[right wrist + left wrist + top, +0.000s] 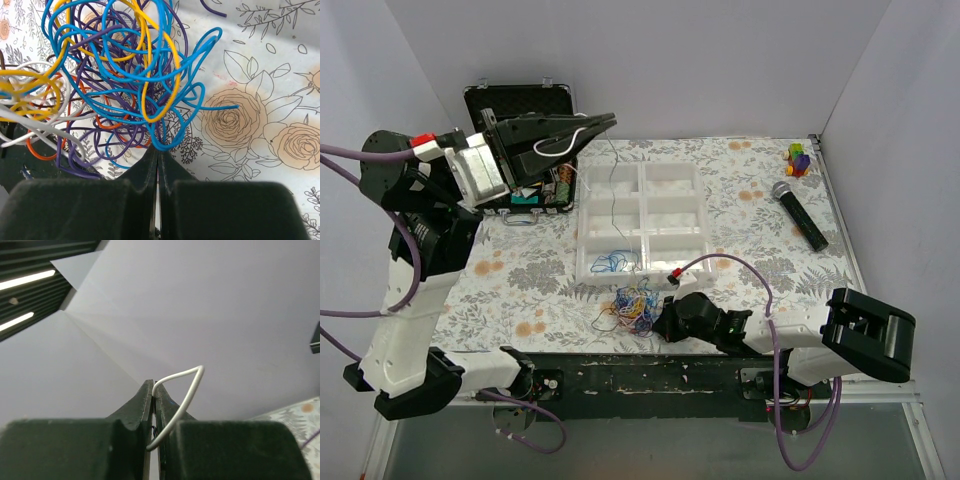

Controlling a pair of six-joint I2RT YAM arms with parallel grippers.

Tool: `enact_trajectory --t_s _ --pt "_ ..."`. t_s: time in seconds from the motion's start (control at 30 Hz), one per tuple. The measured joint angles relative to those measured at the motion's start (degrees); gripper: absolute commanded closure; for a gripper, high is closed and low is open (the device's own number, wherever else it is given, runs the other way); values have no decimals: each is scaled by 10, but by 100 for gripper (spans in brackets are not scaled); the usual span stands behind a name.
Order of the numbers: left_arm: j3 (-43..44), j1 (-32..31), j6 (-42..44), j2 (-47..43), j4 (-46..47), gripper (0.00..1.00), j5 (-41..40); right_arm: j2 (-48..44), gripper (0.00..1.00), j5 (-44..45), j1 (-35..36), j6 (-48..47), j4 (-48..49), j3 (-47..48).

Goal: Untangle the cables
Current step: Untie the cable, then place the cable in the bin.

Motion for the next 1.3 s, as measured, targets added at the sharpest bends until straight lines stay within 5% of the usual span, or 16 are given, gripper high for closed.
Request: enact_trajectory --t_s 0.53,0.63,0.83,1.3 --pt "107 0 69 68 179 100 -133 10 97 19 10 26 18 -4" --pt "113 0 68 70 178 100 -134 7 88 22 12 26 15 -4" --pt "12 0 52 23 174 100 -127 -64 50 41 18 0 -55 5" --pt "-224 0 14 -41 129 100 -89 -299 46 106 21 -88 -189 109"
